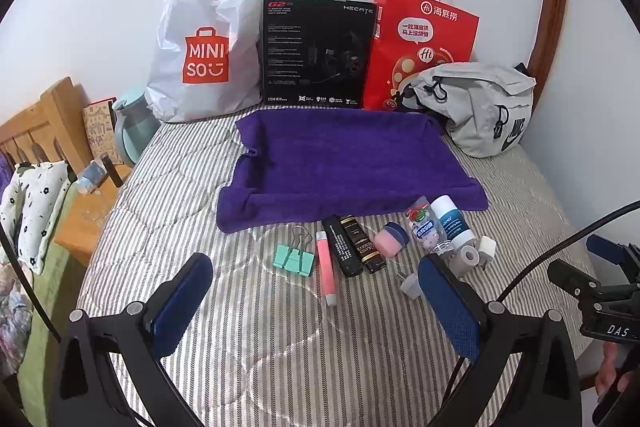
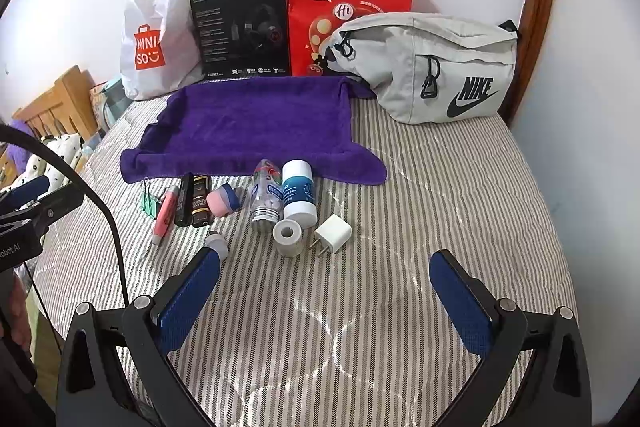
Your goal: Organize rigid objects
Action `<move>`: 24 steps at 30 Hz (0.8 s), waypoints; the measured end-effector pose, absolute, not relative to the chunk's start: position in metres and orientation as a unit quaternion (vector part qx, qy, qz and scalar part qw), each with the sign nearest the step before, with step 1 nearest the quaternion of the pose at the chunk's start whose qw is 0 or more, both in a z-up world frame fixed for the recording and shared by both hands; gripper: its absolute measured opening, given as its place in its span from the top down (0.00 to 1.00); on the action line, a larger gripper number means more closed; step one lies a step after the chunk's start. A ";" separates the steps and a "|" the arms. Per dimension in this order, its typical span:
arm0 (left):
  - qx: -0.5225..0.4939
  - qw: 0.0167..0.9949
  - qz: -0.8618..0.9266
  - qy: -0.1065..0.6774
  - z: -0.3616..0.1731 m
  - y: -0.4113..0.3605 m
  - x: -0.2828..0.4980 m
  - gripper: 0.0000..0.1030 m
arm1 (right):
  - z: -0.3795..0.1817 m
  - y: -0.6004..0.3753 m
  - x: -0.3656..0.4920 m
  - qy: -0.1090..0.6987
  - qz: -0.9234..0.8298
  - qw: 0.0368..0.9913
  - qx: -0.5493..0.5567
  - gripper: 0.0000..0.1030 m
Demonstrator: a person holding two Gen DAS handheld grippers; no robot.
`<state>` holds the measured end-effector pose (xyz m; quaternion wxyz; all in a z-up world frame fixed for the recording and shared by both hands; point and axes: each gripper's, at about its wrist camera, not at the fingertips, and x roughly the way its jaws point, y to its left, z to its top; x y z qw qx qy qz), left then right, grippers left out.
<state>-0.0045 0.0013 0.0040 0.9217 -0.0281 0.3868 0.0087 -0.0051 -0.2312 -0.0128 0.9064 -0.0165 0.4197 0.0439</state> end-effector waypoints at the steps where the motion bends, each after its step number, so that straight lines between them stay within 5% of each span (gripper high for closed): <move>1: -0.027 0.922 0.009 0.386 0.004 0.001 -0.005 0.00 | -0.013 -0.231 -0.005 0.420 0.044 0.906 -0.016 0.00; 24: -0.022 0.921 0.007 0.388 0.005 -0.002 -0.002 0.00 | -0.011 -0.234 -0.004 0.420 0.043 0.906 -0.016 0.00</move>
